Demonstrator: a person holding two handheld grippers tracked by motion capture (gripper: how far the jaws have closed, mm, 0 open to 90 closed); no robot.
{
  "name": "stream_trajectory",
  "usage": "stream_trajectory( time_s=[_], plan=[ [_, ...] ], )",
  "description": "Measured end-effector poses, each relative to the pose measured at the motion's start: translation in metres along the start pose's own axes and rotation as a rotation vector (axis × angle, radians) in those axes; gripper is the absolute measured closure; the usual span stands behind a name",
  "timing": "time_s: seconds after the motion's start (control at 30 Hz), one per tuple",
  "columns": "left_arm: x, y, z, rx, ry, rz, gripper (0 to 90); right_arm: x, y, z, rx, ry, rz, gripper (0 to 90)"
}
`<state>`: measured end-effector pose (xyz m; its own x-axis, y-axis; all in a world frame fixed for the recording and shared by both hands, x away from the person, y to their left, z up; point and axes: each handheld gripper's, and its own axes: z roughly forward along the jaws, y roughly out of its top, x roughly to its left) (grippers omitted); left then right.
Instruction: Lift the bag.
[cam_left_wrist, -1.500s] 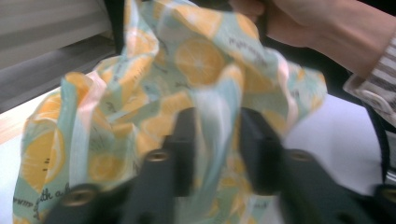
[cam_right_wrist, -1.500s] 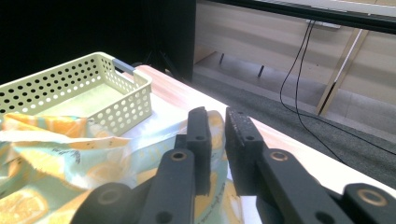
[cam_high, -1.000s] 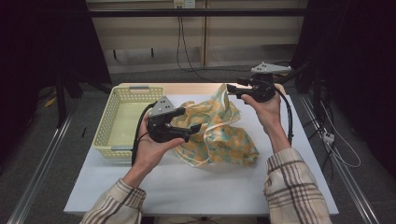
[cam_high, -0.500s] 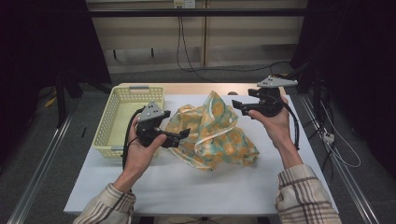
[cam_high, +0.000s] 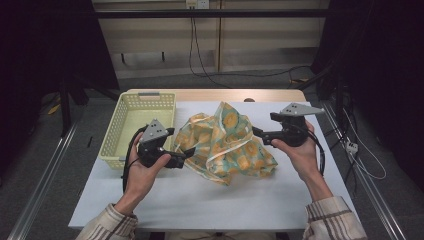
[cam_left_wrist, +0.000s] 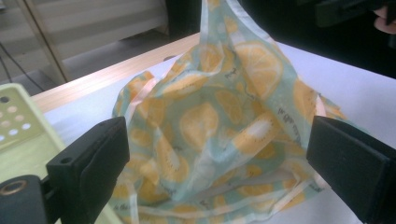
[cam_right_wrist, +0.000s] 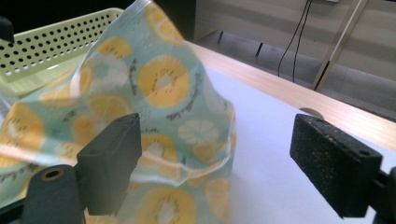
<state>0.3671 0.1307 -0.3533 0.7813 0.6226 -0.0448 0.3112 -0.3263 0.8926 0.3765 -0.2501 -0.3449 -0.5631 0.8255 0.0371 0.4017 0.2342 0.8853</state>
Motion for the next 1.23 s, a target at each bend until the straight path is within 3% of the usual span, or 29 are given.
stream_trajectory(
  time_s=[0.1, 0.2, 0.33, 0.63, 0.83, 0.9, 1.0, 1.07, 1.23],
  plan=[
    [-0.002, -0.007, -0.005, 0.003, 0.021, -0.006, 5.7, 0.005, -0.009, -0.004, 0.01, 0.002, 0.001, 16.6],
    [-0.003, -0.016, -0.012, 0.009, 0.014, -0.033, 6.2, 0.008, -0.022, -0.007, 0.023, -0.007, 0.007, 15.8],
    [-0.003, -0.034, -0.023, 0.016, 0.055, -0.019, 6.2, 0.011, -0.04, -0.016, 0.025, -0.025, 0.028, 15.8],
    [-0.002, -0.063, -0.043, 0.039, 0.12, -0.045, 6.2, 0.022, -0.069, -0.033, 0.048, -0.057, 0.046, 15.2],
    [-0.006, -0.085, -0.049, 0.036, 0.126, -0.075, 6.2, 0.027, -0.089, -0.04, 0.061, -0.076, 0.058, 15.3],
    [-0.006, -0.089, -0.05, 0.04, 0.119, -0.069, 6.2, 0.027, -0.098, -0.04, 0.066, -0.075, 0.063, 15.5],
    [-0.007, -0.094, -0.054, 0.012, 0.15, -0.069, 6.8, 0.029, -0.107, -0.041, 0.071, -0.078, 0.07, 15.9],
    [-0.005, -0.097, -0.056, -0.003, 0.137, -0.082, 6.8, 0.029, -0.11, -0.042, 0.061, -0.08, 0.082, 16.1],
    [-0.002, -0.099, -0.056, 0.006, 0.165, -0.103, 6.7, 0.025, -0.111, -0.04, 0.064, -0.081, 0.097, 15.8]
  ],
)
